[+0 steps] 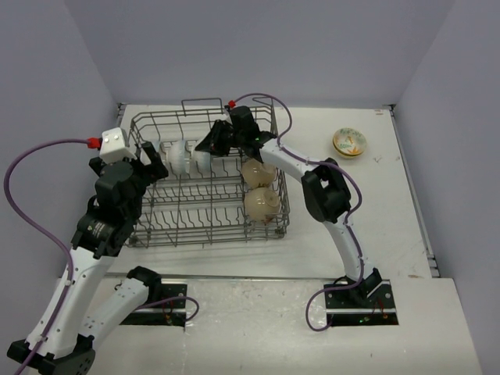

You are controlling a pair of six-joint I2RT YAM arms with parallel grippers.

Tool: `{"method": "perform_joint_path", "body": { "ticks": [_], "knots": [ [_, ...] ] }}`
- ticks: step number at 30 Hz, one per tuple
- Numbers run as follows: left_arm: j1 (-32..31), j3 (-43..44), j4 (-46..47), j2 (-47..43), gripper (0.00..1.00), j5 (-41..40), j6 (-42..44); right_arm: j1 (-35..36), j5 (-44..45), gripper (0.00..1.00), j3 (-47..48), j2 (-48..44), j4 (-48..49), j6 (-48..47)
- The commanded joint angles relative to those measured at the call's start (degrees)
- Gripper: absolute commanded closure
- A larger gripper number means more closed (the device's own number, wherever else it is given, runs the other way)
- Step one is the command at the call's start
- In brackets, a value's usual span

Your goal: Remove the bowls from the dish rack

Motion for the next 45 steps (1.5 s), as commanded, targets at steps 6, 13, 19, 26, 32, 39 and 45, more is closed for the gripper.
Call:
{"method": "perform_joint_path", "body": {
  "ticks": [6,13,19,26,32,39,45],
  "knots": [
    [-0.3,-0.9,2.6,-0.1,0.0,-0.8,1.4,-0.2,-1.4,1.0,-2.5,-6.6,16.9,6.7],
    [-0.3,-1.0,2.7,-0.1,0.0,-0.8,1.5,-0.5,-0.5,1.0,-4.5,-10.6,22.3,7.9],
    [-0.3,-1.1,2.8,-0.2,0.0,-1.1,1.5,-0.7,-0.4,1.0,-6.7,-12.8,27.2,9.9],
    [-0.3,-1.1,2.9,0.1,0.0,-0.8,1.5,-0.9,0.9,1.0,-8.8,-15.3,30.3,11.7],
    [-0.3,-1.2,2.9,0.1,0.0,-0.9,1.6,-1.0,1.2,1.0,-8.8,-16.6,30.0,11.8],
    [-0.3,-1.2,3.0,0.2,0.0,-0.8,1.6,-1.3,1.6,1.0,-11.0,-19.2,33.0,12.7],
    [-0.3,-1.2,3.0,0.1,0.0,-1.0,1.7,-1.4,1.4,1.0,-10.3,-19.7,33.5,13.2]
  ]
}}
